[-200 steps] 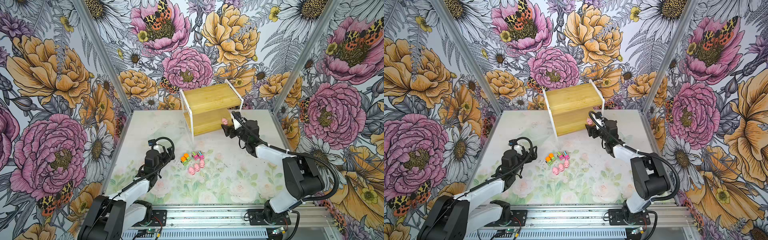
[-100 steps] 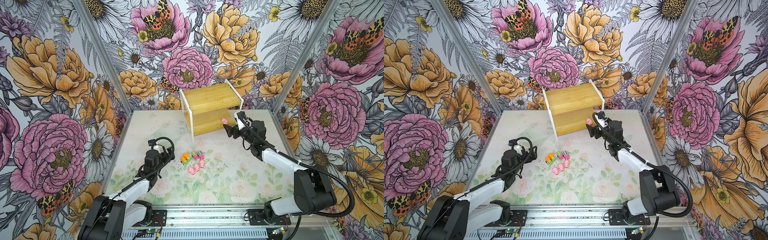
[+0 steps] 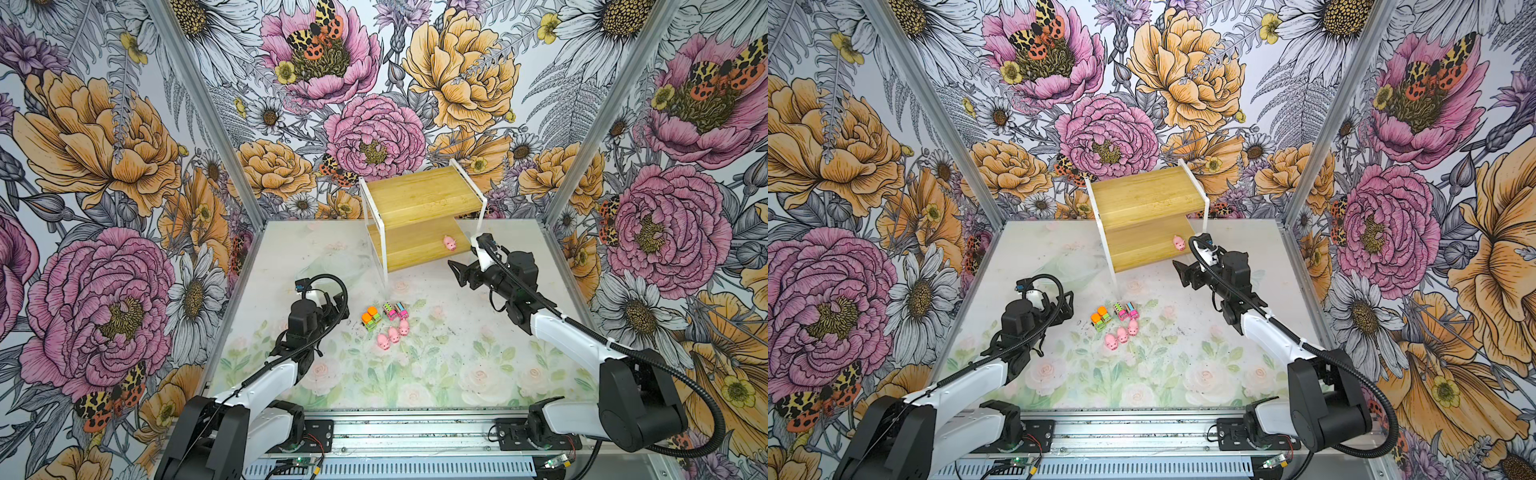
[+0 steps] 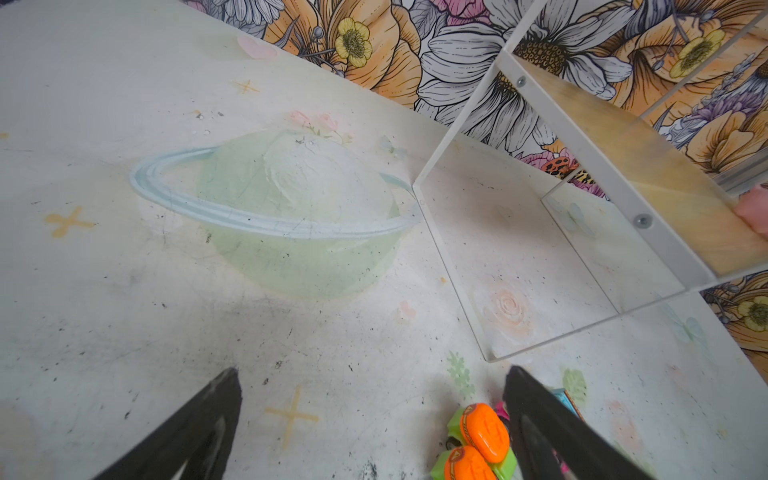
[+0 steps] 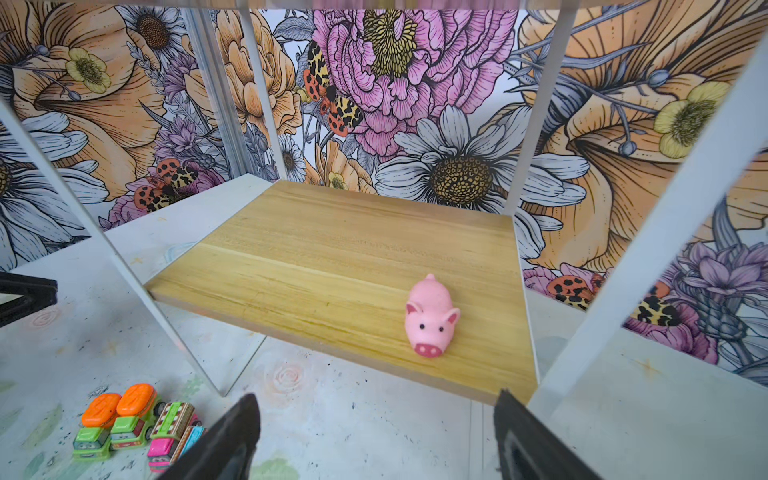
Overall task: Place and organize the plastic toys onto the shelf
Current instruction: 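Withdraw the right gripper from the shelf back toward the toys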
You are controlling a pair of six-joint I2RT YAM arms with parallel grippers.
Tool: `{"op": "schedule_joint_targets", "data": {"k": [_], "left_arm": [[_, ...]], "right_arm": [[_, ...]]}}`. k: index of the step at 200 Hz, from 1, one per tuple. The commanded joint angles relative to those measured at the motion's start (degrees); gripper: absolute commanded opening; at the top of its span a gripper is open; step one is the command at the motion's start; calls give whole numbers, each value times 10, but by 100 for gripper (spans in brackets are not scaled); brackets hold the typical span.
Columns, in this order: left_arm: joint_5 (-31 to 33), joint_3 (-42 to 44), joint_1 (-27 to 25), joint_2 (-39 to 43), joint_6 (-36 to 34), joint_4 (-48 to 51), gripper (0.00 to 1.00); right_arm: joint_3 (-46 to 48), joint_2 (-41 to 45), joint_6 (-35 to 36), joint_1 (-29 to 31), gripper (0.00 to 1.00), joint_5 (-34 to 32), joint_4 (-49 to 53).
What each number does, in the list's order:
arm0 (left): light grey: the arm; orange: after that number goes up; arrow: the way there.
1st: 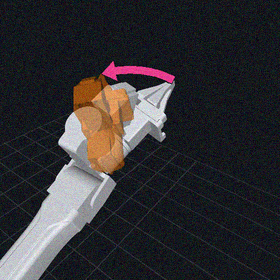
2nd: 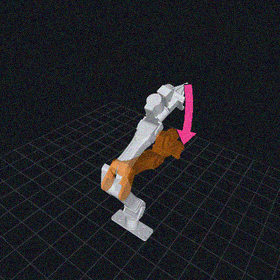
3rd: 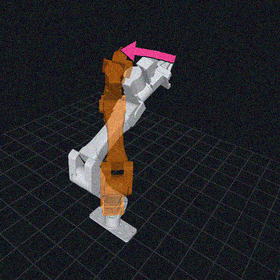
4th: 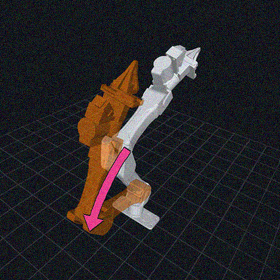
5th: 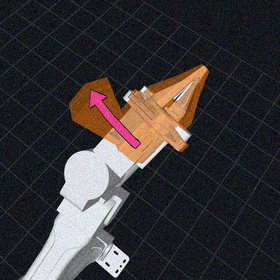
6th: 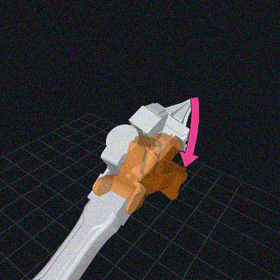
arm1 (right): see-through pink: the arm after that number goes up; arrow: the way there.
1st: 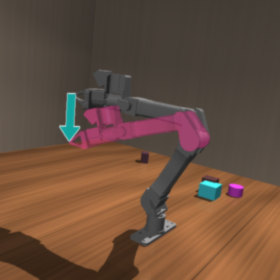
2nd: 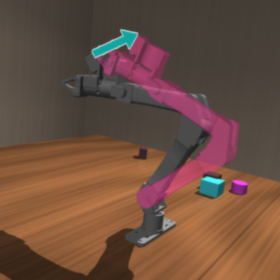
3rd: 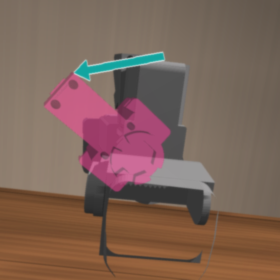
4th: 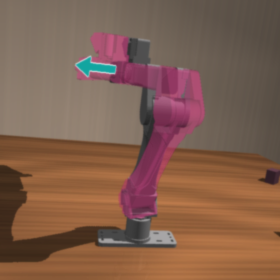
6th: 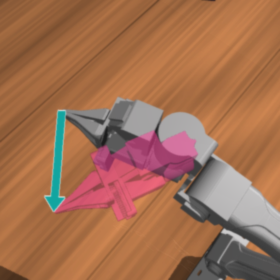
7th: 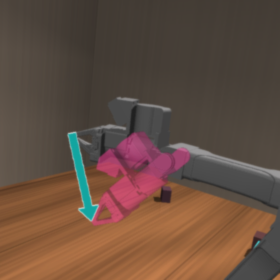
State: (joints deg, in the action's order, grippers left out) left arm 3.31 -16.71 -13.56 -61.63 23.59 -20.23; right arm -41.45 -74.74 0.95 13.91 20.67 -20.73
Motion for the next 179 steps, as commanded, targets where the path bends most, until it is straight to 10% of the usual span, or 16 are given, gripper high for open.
{"op": "schedule_joint_targets", "data": {"k": [1, 95, 179], "left_arm": [[-4, 4, 8, 17, -12, 14, 99], [-1, 18, 9, 14, -6, -8, 99], [-3, 18, 10, 3, -2, -11, 99]], "right_arm": [[12, 44, -12, 1, 88, 13, 0], [178, 119, -89, 124, 87, -40, -69], [257, -114, -142, 290, 85, -184, -332]]}}
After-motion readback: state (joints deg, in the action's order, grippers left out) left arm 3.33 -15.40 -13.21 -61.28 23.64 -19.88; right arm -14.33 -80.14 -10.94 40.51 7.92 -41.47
